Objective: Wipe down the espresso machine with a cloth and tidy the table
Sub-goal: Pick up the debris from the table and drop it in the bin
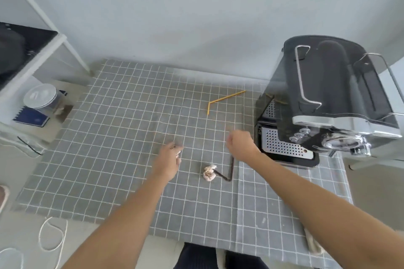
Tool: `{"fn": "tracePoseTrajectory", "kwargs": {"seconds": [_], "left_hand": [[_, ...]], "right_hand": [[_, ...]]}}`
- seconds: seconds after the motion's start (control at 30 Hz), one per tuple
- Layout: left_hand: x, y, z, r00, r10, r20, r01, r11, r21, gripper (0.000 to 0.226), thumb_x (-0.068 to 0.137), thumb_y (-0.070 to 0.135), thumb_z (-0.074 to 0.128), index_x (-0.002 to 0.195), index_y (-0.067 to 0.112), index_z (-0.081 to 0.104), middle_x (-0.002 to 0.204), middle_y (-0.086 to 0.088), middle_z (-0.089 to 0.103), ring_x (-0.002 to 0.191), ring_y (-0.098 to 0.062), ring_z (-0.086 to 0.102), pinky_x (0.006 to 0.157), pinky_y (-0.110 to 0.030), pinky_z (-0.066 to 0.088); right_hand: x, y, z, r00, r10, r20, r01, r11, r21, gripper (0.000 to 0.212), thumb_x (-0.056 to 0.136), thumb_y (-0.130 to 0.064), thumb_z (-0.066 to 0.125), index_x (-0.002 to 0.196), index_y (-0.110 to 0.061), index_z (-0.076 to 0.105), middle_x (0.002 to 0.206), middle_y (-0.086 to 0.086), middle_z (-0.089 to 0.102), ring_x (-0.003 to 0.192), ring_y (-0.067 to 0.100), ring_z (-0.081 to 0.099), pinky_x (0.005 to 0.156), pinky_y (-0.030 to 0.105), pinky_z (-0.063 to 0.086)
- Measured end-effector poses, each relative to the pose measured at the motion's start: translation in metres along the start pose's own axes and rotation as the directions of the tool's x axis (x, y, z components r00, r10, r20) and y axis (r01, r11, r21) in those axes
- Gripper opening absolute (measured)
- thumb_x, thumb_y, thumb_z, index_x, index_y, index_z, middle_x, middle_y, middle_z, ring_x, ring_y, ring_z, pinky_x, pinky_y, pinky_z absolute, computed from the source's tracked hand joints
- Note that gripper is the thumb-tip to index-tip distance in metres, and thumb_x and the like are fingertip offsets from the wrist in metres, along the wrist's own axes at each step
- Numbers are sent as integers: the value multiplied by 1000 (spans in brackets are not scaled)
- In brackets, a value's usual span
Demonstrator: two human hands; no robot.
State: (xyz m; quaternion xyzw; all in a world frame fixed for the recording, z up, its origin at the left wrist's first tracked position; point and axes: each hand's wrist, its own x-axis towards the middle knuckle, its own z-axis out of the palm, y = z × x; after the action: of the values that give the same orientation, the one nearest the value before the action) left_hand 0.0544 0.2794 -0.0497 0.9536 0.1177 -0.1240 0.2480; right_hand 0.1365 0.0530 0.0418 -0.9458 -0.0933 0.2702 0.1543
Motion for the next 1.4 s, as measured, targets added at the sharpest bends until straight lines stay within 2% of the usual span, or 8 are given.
{"fn": "tracePoseTrajectory", "kwargs": {"seconds": [0.23,0.33,0.47,0.63,0.87,1.1,1.3,1.4], "left_hand": [[-19,6,18,958,221,-183,-235,970,-56,34,81,-12,54,108,5,66,104,-7,58,89,-17,56,81,-27,51],[-32,35,26,943,315,-110,-328,936,-125,32,92,2,49,122,7,58,113,-8,54,88,-14,57,80,-19,47],[-38,51,51,918,392,65,-391,920,-21,58,89,60,38,131,21,44,118,-4,47,95,-11,56,83,-25,52],[-42,47,69,919,392,-35,-389,919,61,24,92,36,54,107,18,55,109,-1,54,92,-12,57,79,-26,54],[-48,39,53,960,198,-198,-247,932,-264,5,94,24,53,95,19,54,89,11,51,69,-2,48,62,-5,34],[-41,26,22,960,-17,-280,-136,845,-517,12,97,26,49,92,19,57,61,5,57,47,-11,46,47,-19,38],[-33,18,9,968,-173,-184,11,757,-654,13,96,26,50,100,23,62,72,-1,66,62,-15,64,54,-22,50],[-28,22,-4,958,-261,-117,75,626,-776,15,96,26,52,103,22,64,83,2,68,77,-10,71,57,-21,54]], "right_hand": [[15,40,59,949,310,64,-315,946,81,40,96,-34,54,66,-9,46,58,3,53,49,13,52,43,20,37],[18,39,67,939,341,38,-343,926,161,29,94,-32,59,79,-8,51,63,3,53,61,20,59,50,25,45],[25,36,68,947,317,46,-320,941,112,20,96,-22,55,96,-2,60,88,14,65,73,26,58,61,30,47],[48,24,46,970,241,-27,-237,967,91,26,98,-10,39,113,2,55,106,21,62,97,37,63,77,39,53],[142,-9,7,965,110,-236,-100,994,54,28,97,-2,40,125,-4,45,112,22,56,93,36,58,66,39,44],[195,-12,10,964,34,-264,-57,995,-82,37,86,10,50,118,-9,56,125,21,37,108,37,44,83,43,51],[167,-20,23,932,-176,-317,121,975,-187,17,98,-12,48,112,-4,52,113,16,54,103,34,48,84,42,43],[128,-42,26,956,-122,-266,155,982,104,11,103,-19,32,109,-12,39,91,13,62,77,33,55,69,49,49]]}}
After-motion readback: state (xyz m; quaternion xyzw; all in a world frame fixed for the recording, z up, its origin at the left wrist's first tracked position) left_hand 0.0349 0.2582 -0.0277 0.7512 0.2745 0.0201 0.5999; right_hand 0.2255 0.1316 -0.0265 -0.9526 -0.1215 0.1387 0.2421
